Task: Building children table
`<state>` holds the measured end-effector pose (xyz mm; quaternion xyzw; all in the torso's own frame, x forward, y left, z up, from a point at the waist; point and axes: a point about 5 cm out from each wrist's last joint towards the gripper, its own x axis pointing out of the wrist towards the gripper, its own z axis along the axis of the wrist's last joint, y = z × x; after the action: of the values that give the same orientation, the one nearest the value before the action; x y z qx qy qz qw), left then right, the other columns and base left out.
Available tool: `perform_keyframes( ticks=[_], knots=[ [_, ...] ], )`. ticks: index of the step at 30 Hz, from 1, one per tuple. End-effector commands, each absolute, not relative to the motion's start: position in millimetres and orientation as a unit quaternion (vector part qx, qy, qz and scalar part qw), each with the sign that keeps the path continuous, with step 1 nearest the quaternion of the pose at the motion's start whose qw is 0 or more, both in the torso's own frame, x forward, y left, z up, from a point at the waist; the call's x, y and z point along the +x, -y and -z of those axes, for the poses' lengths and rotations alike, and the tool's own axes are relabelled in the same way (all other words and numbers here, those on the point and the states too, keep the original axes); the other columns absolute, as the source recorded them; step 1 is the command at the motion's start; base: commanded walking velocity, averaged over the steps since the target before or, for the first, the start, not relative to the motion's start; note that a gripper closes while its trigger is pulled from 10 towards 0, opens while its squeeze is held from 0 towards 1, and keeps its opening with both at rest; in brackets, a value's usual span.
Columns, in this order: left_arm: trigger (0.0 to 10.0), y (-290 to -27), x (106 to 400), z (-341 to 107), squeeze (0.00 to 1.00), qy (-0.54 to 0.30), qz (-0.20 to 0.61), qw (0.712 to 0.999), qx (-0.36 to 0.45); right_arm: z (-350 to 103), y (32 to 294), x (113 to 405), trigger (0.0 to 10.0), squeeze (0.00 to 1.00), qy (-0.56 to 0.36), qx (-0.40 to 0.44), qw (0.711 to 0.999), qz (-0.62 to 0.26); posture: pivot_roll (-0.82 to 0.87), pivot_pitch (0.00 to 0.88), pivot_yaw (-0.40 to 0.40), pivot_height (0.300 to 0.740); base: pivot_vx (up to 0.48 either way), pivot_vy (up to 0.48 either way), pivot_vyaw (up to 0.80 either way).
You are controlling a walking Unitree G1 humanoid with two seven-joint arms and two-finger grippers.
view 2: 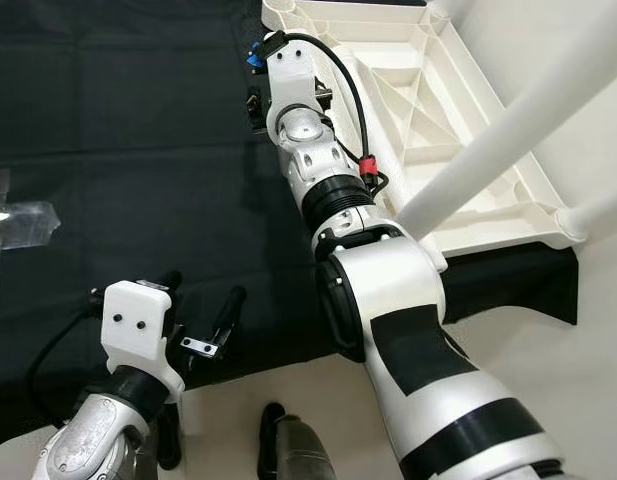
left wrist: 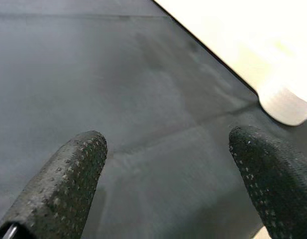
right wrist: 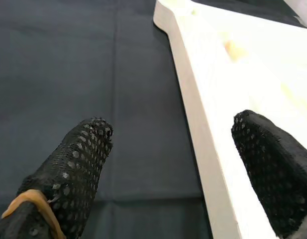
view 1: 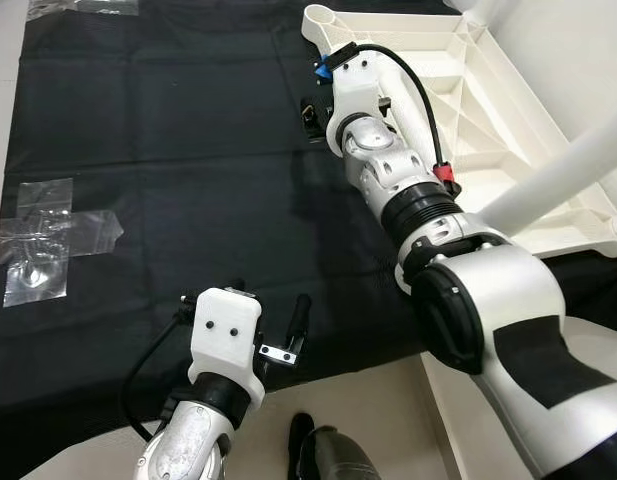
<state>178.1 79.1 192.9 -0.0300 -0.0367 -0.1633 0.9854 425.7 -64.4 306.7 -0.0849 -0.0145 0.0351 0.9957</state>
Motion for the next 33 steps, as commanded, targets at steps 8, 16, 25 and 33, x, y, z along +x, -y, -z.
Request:
perform_keyframes(
  ticks=[8,16,25,33],
  knots=[
    [10.0,-68,174,-196,0.0,0.034,0.182,0.981,-0.05,-296,69,426,10.0,0.0,-0.024,-0.098,0.995,-0.018,0.01,0.334,-0.222,0.74,0.0,0.0,0.0],
    [10.0,-66,174,-199,0.0,0.037,0.182,0.981,-0.052,-289,72,426,10.0,0.0,-0.05,-0.086,0.995,0.005,0.01,0.337,-0.224,0.74,0.0,0.0,0.0],
    [10.0,-65,165,-204,0.0,0.034,0.182,0.981,-0.058,-287,72,426,10.0,0.0,-0.059,-0.041,0.997,0.021,0.01,0.377,-0.23,0.74,0.0,0.0,0.0],
    [10.0,-62,151,-211,0.0,0.027,0.184,0.98,-0.072,-283,77,425,10.0,0.0,-0.061,-0.03,0.996,0.06,0.01,0.436,-0.237,0.74,0.0,0.0,0.0]
  ],
)
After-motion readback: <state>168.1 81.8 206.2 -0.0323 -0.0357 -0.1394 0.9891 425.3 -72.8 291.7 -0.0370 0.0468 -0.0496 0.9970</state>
